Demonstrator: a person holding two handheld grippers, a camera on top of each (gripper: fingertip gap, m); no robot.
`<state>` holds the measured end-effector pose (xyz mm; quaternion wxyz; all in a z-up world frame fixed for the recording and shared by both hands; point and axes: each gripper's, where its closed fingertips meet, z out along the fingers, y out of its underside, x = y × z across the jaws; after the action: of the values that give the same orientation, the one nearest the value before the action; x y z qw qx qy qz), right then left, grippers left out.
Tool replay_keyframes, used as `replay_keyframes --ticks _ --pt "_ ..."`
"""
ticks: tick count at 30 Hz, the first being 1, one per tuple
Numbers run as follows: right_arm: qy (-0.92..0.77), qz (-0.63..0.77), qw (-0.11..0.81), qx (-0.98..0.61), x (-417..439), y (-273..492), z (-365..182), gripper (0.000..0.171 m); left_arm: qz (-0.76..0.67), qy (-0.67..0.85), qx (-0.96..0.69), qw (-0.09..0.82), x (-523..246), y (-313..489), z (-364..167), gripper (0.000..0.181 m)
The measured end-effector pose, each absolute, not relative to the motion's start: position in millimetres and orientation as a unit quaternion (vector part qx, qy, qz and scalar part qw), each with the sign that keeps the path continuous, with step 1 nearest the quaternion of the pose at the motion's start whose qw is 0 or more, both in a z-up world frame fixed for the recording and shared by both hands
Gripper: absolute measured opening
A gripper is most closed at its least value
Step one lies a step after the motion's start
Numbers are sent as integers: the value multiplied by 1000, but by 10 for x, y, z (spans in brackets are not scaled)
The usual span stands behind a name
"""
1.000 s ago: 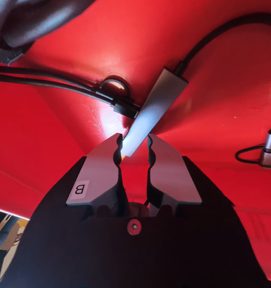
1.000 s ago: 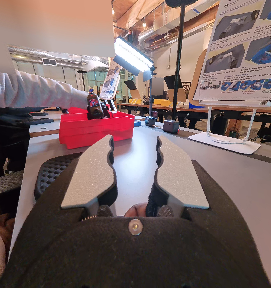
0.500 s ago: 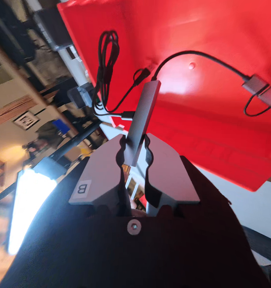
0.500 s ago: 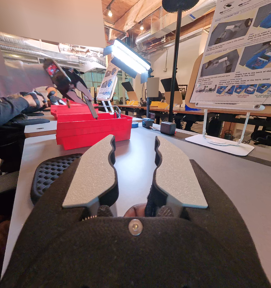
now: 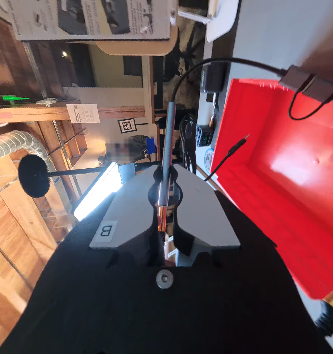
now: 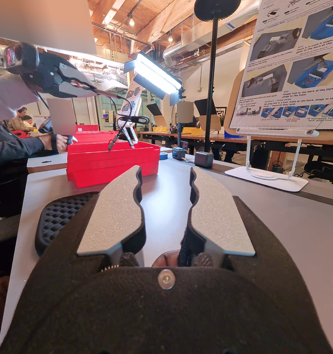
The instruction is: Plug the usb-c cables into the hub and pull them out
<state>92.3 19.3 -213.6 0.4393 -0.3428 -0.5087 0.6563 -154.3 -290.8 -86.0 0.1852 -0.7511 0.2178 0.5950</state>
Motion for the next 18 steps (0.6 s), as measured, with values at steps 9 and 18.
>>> replay_keyframes --ticks 9,18 --pt "-508 657 438 -345 918 204 -2138 47 585 114 -667 447 -1316 -2506 -306 9" --pt "-510 651 453 -333 944 184 -2119 41 344 74 -565 746 -471 -1827 103 9"
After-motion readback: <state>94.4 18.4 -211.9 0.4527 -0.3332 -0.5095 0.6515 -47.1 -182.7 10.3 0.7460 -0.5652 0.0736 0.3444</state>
